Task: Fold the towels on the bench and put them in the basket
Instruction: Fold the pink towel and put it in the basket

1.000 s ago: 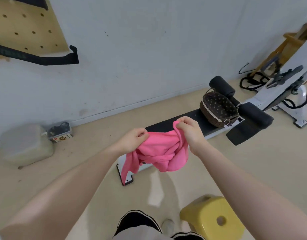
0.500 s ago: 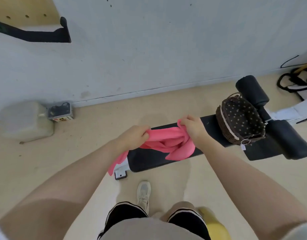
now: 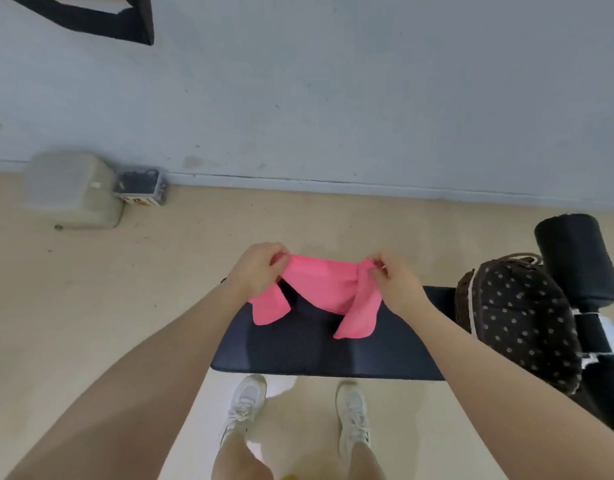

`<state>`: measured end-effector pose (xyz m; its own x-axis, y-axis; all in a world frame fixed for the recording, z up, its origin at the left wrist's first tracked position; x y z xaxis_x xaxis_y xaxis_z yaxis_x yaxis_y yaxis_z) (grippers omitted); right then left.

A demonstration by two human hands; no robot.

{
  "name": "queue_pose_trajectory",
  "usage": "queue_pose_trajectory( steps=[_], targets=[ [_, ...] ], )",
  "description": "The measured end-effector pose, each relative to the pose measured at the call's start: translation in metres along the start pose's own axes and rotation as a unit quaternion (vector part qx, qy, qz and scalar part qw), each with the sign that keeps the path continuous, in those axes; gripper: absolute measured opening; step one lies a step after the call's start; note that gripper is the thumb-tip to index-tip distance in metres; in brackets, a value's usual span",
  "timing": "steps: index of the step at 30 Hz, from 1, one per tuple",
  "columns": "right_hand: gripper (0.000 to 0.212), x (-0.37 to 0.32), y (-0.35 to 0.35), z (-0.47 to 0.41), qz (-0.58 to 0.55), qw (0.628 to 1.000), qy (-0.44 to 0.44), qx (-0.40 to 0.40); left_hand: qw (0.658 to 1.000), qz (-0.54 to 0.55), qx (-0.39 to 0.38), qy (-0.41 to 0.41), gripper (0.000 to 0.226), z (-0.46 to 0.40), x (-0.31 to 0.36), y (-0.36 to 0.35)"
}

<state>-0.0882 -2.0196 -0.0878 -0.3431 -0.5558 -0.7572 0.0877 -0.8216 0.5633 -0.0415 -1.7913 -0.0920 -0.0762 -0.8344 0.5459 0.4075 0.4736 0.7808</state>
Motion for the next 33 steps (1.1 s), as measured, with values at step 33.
queue_pose_trajectory(
  steps=[33],
  targets=[
    [0.02, 0.233, -0.115, 0.065, 0.382, 0.886, 0.258, -0.057, 0.973, -0.169, 0.091, -0.125, 0.023, 0.092, -0.083, -0.236]
  ],
)
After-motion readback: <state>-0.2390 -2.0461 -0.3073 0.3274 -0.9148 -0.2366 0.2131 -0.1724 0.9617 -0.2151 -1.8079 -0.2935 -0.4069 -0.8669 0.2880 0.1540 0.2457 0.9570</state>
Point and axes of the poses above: each hand's wrist, its own z-axis away from the middle knuckle, its own y-axis out of the back of the hand, x = y × z, the point moved 6 cm from there along -z, towards the middle knuckle, and after that the axes turned 8 degrees about -z, right-handed, at the moved point
